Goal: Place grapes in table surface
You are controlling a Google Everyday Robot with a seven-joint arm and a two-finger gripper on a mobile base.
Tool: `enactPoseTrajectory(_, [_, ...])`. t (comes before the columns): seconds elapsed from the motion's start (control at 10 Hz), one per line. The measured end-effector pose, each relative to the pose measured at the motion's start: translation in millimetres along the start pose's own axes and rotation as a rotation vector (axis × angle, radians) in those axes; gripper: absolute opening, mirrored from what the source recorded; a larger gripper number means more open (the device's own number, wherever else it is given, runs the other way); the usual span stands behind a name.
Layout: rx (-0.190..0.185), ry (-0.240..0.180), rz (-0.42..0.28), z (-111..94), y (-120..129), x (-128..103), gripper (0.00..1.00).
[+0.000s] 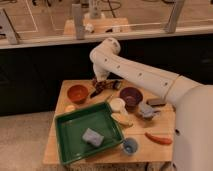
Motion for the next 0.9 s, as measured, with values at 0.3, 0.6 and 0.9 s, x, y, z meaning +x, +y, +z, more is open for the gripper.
enactPoseTrajectory(0.3, [0.035,0.038,0.034,-10,-8,47,0.0])
enactPoseTrajectory(0.6, [0.081,0.076,0.04,-20,-17,95,0.0])
enactPoseTrajectory(0.9, [0.085,0.075,0.037,-20,-17,99,0.0])
